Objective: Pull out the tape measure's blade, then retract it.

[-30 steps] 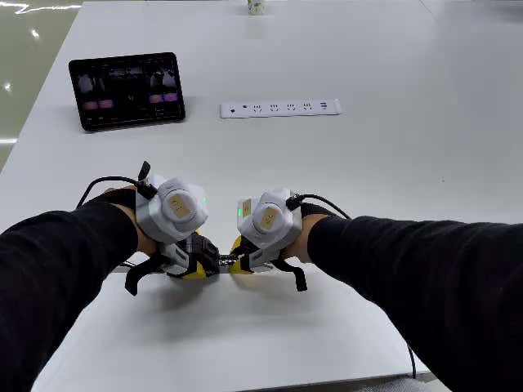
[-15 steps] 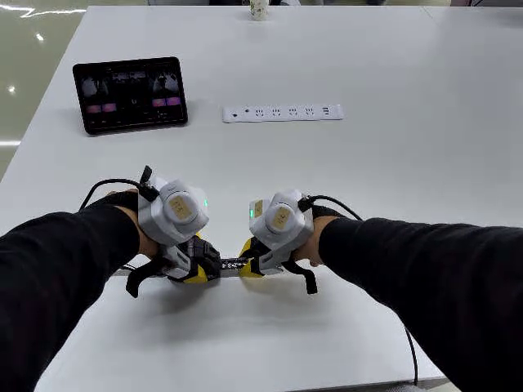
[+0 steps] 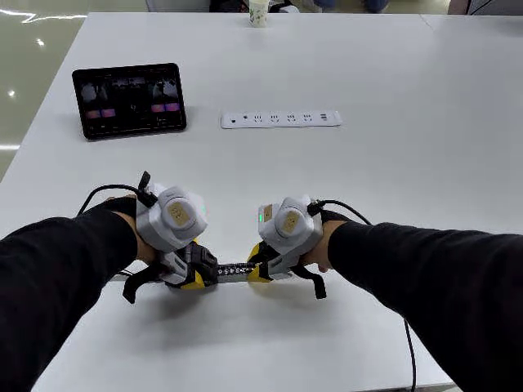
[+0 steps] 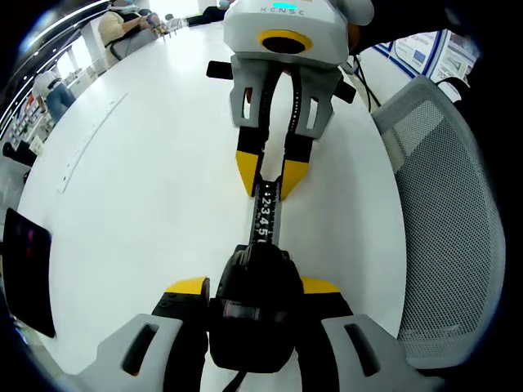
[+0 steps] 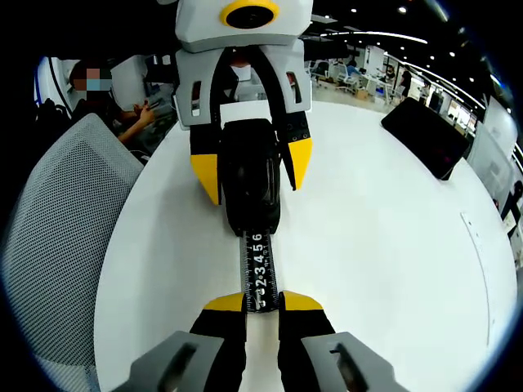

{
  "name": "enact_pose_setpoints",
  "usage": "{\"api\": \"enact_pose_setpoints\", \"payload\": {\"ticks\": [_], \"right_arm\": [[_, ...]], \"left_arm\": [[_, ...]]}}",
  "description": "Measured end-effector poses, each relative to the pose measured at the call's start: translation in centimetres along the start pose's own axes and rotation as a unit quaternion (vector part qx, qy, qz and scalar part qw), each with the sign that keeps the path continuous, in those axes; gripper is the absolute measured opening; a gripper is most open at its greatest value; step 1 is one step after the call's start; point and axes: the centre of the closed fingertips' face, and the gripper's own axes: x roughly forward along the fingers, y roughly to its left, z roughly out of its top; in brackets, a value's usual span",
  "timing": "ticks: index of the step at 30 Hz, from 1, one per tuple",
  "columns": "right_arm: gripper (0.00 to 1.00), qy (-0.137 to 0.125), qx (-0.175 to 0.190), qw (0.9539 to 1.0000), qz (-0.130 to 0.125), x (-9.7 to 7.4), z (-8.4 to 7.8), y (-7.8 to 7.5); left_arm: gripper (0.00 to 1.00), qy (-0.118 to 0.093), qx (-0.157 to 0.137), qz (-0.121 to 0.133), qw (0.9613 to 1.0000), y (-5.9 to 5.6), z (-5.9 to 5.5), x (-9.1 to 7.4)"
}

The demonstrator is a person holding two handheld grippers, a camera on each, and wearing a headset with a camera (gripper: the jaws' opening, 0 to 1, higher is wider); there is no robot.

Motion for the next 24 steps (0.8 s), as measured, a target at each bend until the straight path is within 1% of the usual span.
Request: {"api": "enact_pose_setpoints", "payload": {"ticks": [6,24], "right_arm": [[0.11,0.004,0.001,1.0000,-0.002,-0.6,-0.5,-0.1],[0.11,0.012,0.003,0.9999,-0.007,-1.2,-1.8,-0.1]], "left_arm": [[0.35,0.001,0.001,0.000,1.0000,0.1,-0.1,0.0],[0.36,0.001,0.002,0.000,1.0000,0.1,-0.2,0.1]]}}
